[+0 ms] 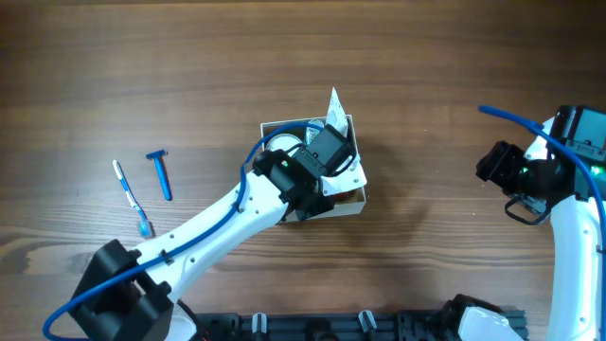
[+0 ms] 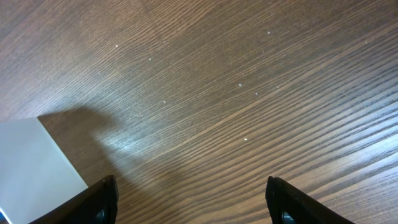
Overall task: Pack container
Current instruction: 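Place the toothpaste tube flat in the front of the box, then grasp the blue razor with the left gripper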
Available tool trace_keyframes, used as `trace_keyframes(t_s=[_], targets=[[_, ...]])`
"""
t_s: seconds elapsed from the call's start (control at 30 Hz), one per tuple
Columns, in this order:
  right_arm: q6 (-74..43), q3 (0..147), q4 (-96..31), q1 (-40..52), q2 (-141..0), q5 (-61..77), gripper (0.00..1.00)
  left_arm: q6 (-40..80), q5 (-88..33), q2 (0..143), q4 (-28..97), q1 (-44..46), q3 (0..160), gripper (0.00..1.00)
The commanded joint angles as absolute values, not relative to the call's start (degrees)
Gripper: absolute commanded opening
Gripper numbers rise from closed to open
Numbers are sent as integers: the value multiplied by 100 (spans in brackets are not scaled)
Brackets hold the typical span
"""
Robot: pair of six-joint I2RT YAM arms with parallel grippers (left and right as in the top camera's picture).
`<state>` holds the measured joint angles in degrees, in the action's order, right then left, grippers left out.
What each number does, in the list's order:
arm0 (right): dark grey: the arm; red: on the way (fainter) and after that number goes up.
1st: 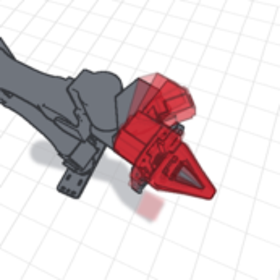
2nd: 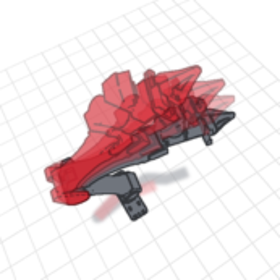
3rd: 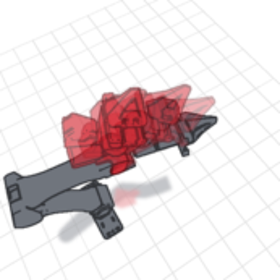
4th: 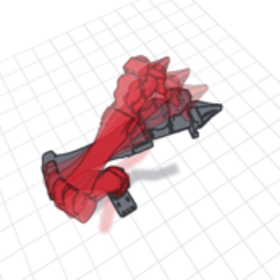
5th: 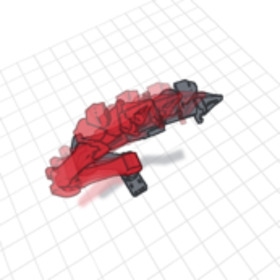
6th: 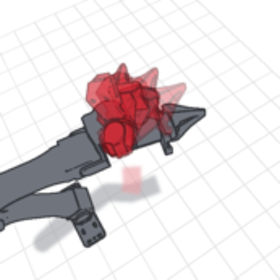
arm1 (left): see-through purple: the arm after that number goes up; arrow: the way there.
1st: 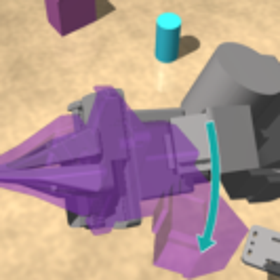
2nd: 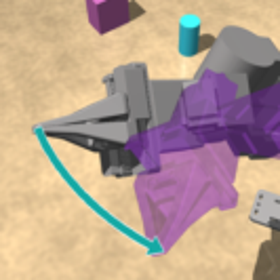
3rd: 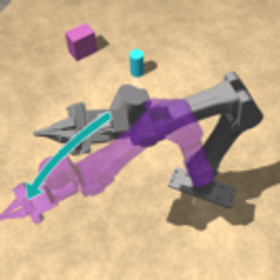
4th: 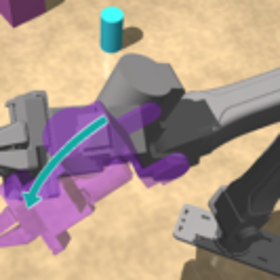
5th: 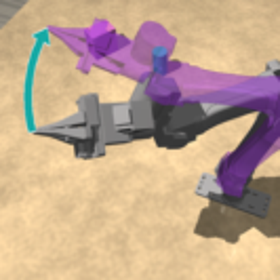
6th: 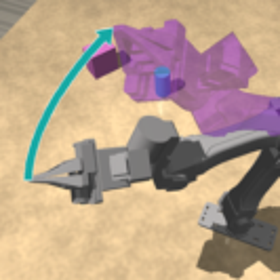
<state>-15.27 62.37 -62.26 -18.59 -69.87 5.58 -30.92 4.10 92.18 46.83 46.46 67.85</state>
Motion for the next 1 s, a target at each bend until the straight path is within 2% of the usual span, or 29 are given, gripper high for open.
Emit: trace_keyframes(t_s=[0.0, 0.03, 0.07, 0.1, 0.17, 0.27, 0.33, 0.47, 0.67, 0.97], targets=[[-1474, 6233, -6233, -1879, -6991, 626, 77, -2316, 1096, 8484, 4934, 4626, 6989, 49], [-1474, 6233, -6228, -1879, -6991, 626, 77, -1990, 1282, 8237, 5000, 4598, 7002, 52], [-1474, 6233, -6219, -1879, -6991, 626, 77, -1378, 1619, 7741, 5157, 4436, 7004, 70], [-1476, 6233, -6215, -1879, -6991, 626, 77, -915, 1752, 7415, 5301, 4193, 7004, 76], [-1476, 6233, -6206, -1879, -6991, 628, 77, -224, 1743, 6984, 5533, 3546, 7002, 77], [-1479, 6233, -6213, -1879, -6991, 628, 77, 1020, 1682, 6674, 5824, 1859, 6997, 88], [-1479, 6233, -6213, -1879, -6991, 628, 77, 1288, 858, 6777, 5850, 626, 6930, 86], [-1498, 6233, -6219, -1879, -6991, 631, 77, 1288, -178, 7609, 5833, -812, 6582, 83], [-1500, 6233, -6257, -1879, -6991, 650, 77, 1286, -217, 9085, 5706, -923, 6455, 84], [-1500, 6233, -6257, -1879, -6991, 718, 77, 919, -318, 10208, 4895, -923, 6455, 84]])
